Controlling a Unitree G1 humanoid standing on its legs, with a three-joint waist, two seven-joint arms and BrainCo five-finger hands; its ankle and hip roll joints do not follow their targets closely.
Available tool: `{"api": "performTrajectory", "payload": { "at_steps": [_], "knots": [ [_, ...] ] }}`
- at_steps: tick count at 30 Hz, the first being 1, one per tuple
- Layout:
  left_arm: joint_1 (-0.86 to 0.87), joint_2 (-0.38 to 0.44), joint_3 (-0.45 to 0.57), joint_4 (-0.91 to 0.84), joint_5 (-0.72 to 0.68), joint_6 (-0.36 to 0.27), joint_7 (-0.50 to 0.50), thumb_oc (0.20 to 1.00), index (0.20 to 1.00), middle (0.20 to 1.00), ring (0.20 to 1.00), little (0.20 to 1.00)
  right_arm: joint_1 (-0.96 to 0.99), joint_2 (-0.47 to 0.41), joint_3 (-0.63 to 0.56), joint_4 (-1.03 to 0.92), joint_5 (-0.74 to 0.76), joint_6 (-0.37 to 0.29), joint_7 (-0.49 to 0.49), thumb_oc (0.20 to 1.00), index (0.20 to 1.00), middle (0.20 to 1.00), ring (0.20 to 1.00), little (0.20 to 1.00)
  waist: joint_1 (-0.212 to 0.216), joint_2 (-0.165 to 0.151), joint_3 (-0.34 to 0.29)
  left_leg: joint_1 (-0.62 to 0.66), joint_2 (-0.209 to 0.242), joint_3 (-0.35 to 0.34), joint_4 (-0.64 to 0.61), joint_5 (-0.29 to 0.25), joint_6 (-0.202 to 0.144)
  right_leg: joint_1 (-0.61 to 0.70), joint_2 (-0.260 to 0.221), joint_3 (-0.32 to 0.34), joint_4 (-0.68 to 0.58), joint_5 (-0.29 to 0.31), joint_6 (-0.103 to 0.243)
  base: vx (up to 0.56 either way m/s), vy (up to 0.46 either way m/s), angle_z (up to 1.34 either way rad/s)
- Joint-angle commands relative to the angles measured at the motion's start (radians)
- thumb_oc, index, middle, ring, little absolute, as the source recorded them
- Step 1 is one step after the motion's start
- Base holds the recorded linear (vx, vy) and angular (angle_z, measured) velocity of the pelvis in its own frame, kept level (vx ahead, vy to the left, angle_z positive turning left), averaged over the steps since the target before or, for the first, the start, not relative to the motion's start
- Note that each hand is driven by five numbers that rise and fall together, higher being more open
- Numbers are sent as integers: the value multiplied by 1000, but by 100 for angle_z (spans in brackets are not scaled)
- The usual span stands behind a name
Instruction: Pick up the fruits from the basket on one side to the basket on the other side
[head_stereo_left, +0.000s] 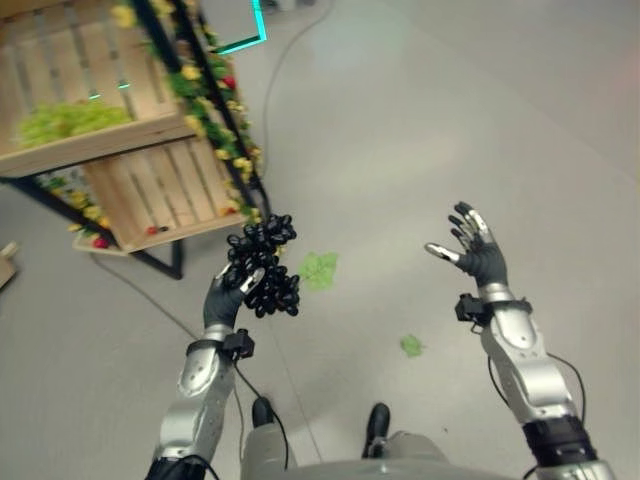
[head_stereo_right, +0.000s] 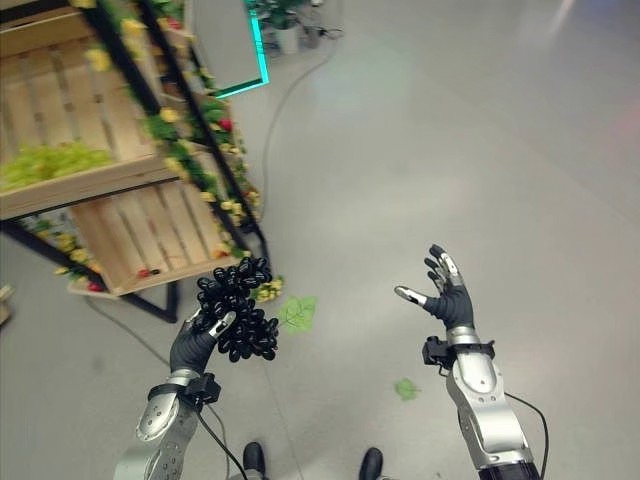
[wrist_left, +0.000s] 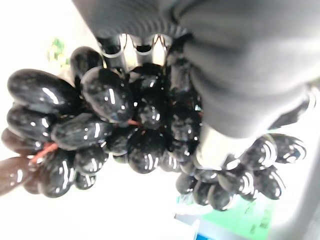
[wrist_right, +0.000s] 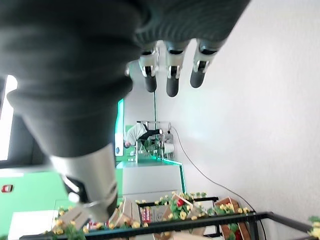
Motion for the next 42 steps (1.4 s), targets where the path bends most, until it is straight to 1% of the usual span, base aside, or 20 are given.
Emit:
{"api": "performTrajectory", "payload": {
  "at_steps": [1, 2, 4, 6, 8, 9, 10, 13, 16, 19, 22, 28, 30, 32, 34, 35, 37, 38, 41, 42],
  "knots": [
    [-15, 112, 85, -136, 13, -61, -8, 200, 200, 200, 200, 200, -46, 61, -24, -15, -3, -55, 11, 1000, 1000, 1000, 1000, 1000, 51, -123, -38, 55, -68, -12, -12, -69, -29, 34, -192, 110, 48, -58, 152, 119, 265, 91],
    [-16, 113, 85, -138, 13, -60, -8, 200, 200, 200, 200, 200, -47, 63, -25, -15, -4, -55, 11, 1000, 1000, 1000, 1000, 1000, 49, -125, -40, 48, -72, -14, -12, -63, -26, 29, -195, 109, 49, -55, 154, 160, 318, 100],
    [-32, 128, 87, -136, 39, -59, 10, 200, 200, 200, 200, 200, -38, 81, -26, -11, -13, -49, 11, 1000, 1000, 1000, 1000, 1000, 63, -153, -28, 59, -146, -51, -11, -100, 31, -7, -281, 101, 224, 0, 165, 174, 357, 148],
    [-45, 136, 80, -127, 46, -67, 25, 200, 200, 200, 200, 200, -39, 92, -14, 2, -13, -44, 13, 1000, 1000, 1000, 1000, 1000, 48, -156, -6, 77, -188, -79, -11, -108, 61, -47, -298, 169, 335, 108, 160, 106, 244, 128],
    [-58, 145, 68, -120, 47, -70, 32, 200, 200, 200, 200, 200, -35, 95, -16, 7, -17, -43, 10, 1000, 1000, 1000, 1000, 1000, 19, -127, 10, 90, -191, -130, -38, -95, 74, -143, -151, 322, 393, 34, 137, 62, 175, 84],
    [-58, 145, 68, -120, 47, -70, 32, 200, 200, 200, 200, 200, -35, 95, -16, 7, -17, -43, 10, 1000, 1000, 1000, 1000, 1000, 20, -126, 8, 89, -190, -129, -39, -94, 74, -145, -150, 323, 393, 35, 136, 195, 209, 81],
    [-67, 143, 68, -128, 47, -73, 29, 200, 200, 200, 200, 200, -16, 99, -29, 8, -8, -45, 7, 1000, 1000, 1000, 1000, 1000, -1, -106, 20, 110, -206, -182, -58, -86, 74, -193, -66, 397, 363, -46, 117, 233, 155, 62],
    [-76, 145, 75, -138, 48, -76, 24, 200, 200, 200, 200, 200, -17, 97, -33, 29, 7, -45, 3, 1000, 1000, 1000, 1000, 1000, -4, -104, 33, 120, -206, -206, -65, -88, 68, -221, -84, 347, 298, -55, 102, 179, 38, 81],
    [-85, 140, 97, -160, 41, -88, 33, 200, 200, 200, 200, 200, -24, 80, -31, 49, 10, -51, 4, 1000, 1000, 1000, 1000, 1000, -13, -126, 40, 142, -245, -227, -47, -115, 84, -271, -37, 277, 159, -14, 97, 192, 2, 66],
    [-80, 114, 107, -180, 34, -94, 15, 200, 200, 200, 200, 200, 0, 75, -30, 64, 16, -47, 24, 1000, 1000, 1000, 1000, 1000, -20, -144, 22, 154, -278, -225, -22, -149, 92, -189, -42, 285, 61, -10, 91, 216, -34, 31],
    [-71, 105, 125, -196, 20, -100, 12, 200, 200, 200, 200, 200, -6, 61, -24, 95, 14, -43, 30, 1000, 1000, 1000, 1000, 1000, -8, -143, 6, 153, -276, -193, 2, -168, 89, -147, -41, 283, 25, 7, 87, 146, -70, 12],
    [-50, 113, 169, -276, -43, -88, -22, 200, 200, 200, 200, 200, 7, 31, -2, 156, 28, -14, 76, 1000, 1000, 1000, 1000, 1000, 10, -134, -22, 165, -265, -161, 110, -240, 70, -70, -35, 285, 7, -30, 58, 159, -109, -48],
    [-46, 128, 179, -299, -53, -85, -41, 200, 200, 200, 200, 200, 10, 25, 9, 171, 36, -3, 95, 1000, 1000, 1000, 1000, 1000, 15, -130, -17, 144, -266, -159, 208, -247, 55, -52, -35, 292, 8, -48, 46, 108, -88, -26],
    [-60, 135, 175, -318, -71, -88, -55, 200, 200, 200, 200, 200, 10, 5, 24, 190, 44, 7, 121, 1000, 1000, 1000, 1000, 1000, 33, -140, 9, 57, -304, -189, 487, -173, 14, -5, -36, 297, -12, -62, 18, 81, -83, -37],
    [-69, 142, 174, -324, -69, -83, -63, 200, 200, 200, 200, 200, 8, -5, 24, 196, 47, 10, 129, 1000, 1000, 1000, 1000, 1000, 40, -143, 27, 21, -322, -206, 592, -143, -11, 15, -35, 299, -18, -69, 8, 45, -29, -55],
    [-93, 144, 163, -336, -81, -88, -58, 200, 200, 200, 200, 200, -8, -10, 35, 217, 47, 9, 118, 1000, 1000, 1000, 1000, 1000, 57, -141, 54, -29, -359, -256, 582, -152, -10, 29, -39, 324, -10, -84, 7, 78, 48, -58],
    [-104, 137, 155, -335, -85, -88, -56, 200, 200, 200, 200, 200, -16, -13, 38, 234, 37, 11, 109, 1000, 1000, 1000, 1000, 1000, 65, -138, 55, -31, -343, -275, 520, -164, -4, 45, -42, 346, -10, -94, 12, 152, 60, -48],
    [-125, 149, 154, -349, -98, -90, -57, 200, 200, 200, 200, 200, -24, -5, 44, 275, 41, 13, 103, 1000, 1000, 1000, 1000, 1000, 70, -128, 43, -31, -255, -313, 334, -147, -15, 59, -36, 374, -18, -111, 25, 181, 62, -48],
    [-139, 170, 154, -368, -94, -103, -53, 200, 200, 200, 200, 200, -20, -15, 48, 305, 32, 9, 97, 1000, 1000, 1000, 1000, 1000, 75, -113, 37, -26, -208, -341, 168, -78, -29, 73, -16, 389, -23, -118, 28, 166, 39, -33],
    [-145, 178, 157, -391, -91, -107, -51, 200, 200, 200, 200, 200, -5, -19, 45, 320, 17, 14, 88, 1000, 1000, 1000, 1000, 1000, 76, -94, 27, -38, -188, -364, 38, -37, -34, 96, -14, 402, -30, -134, 38, 125, 40, -23]
  ]
}}
